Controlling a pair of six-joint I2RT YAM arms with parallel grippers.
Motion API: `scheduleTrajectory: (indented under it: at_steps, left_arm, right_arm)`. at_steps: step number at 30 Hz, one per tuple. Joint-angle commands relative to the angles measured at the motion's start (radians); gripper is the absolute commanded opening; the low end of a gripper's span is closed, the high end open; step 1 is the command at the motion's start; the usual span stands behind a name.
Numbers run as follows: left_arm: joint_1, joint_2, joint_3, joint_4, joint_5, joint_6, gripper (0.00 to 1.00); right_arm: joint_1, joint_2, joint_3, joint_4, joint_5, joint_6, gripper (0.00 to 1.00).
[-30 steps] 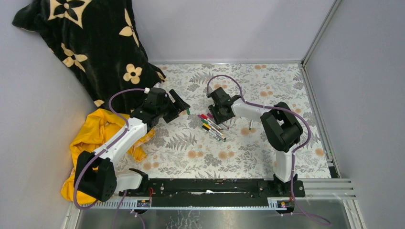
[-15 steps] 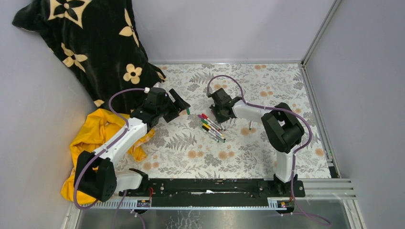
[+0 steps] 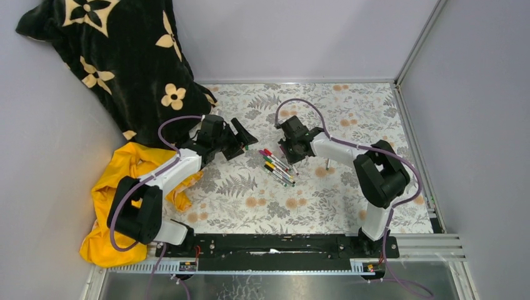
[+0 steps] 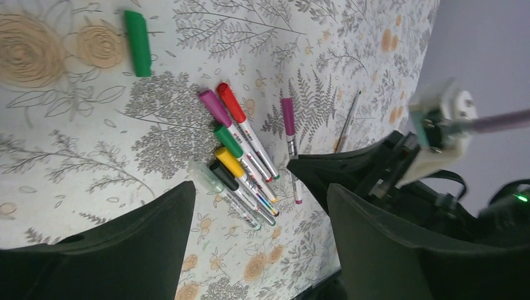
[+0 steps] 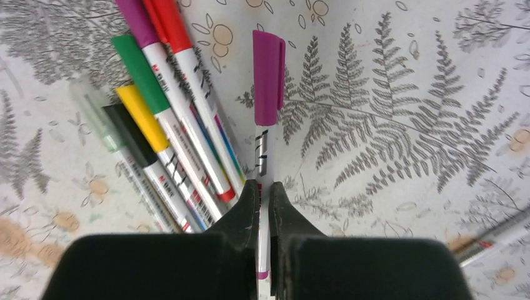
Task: Open the pen caps
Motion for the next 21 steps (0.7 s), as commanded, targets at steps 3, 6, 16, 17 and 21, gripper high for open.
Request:
scheduleTrajectory:
  at_steps: [3,6,16,17,21]
  left_arm:
    - [-0.023,0.061,0.027,0.169,0.111,-0.016,0.83]
    - [-0.047,0.090,0.043,0.199,0.128,-0.037,0.83]
    - [-0.110,0.166,0.076,0.283,0.141,-0.114,0.82]
    - [-0.114,0.170,0.079,0.285,0.137,-0.120,0.82]
    - [-0.131,0.193,0.089,0.292,0.124,-0.135,0.81]
  right_arm:
    - [0.003,-0.152,0.052,-0.066,-0.044,0.024,0.00]
    - [0.004,-0.185,0.053,-0.072,-0.084,0.046,0.00]
    - [0.027,-0.239,0.023,-0.008,-0.170,0.124,0.00]
    - [0.030,-0.242,0.020,-0.001,-0.172,0.130,0.00]
    - [0.041,-0.250,0.016,0.016,-0.187,0.151,0.00]
